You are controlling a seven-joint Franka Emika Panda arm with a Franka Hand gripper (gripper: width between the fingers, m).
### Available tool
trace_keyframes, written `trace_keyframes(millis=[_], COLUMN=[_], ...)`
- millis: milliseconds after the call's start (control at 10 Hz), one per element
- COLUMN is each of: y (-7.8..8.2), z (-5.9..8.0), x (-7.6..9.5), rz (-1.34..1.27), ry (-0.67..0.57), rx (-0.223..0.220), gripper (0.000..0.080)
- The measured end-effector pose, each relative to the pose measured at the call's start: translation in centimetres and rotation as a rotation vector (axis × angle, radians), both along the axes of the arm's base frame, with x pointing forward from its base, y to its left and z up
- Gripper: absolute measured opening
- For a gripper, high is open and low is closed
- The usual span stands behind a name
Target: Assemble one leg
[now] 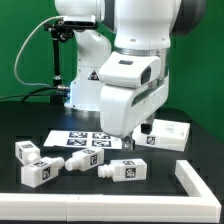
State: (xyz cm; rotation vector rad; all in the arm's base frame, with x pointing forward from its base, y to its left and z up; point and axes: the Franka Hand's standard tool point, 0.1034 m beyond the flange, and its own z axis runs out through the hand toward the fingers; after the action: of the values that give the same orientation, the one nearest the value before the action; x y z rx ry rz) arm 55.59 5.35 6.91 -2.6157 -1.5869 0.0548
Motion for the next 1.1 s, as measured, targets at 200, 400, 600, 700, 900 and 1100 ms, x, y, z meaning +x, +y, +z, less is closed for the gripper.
trace_keyframes(millis=[200,400,600,700,900,1100], y=[0.1,0.1,0.1,-0.4,-2.0,-2.7], z=[-1.1,-1.0,-2.5,-3.9,-5.9,-5.9], x=[-0.8,-0.5,-1.5,-2.9,-3.3,-2.1], rz=[0.047,0.046,0.054,0.074,0.075,0.055], ry=[-0.05,-0.056,-0.093,-0.102,-0.109,-0.119], rx=[0.008,0.008,0.01,0.01,0.013,0.015], gripper=[0.0649,0.0649,0.0649,0.0649,0.0649,0.0649])
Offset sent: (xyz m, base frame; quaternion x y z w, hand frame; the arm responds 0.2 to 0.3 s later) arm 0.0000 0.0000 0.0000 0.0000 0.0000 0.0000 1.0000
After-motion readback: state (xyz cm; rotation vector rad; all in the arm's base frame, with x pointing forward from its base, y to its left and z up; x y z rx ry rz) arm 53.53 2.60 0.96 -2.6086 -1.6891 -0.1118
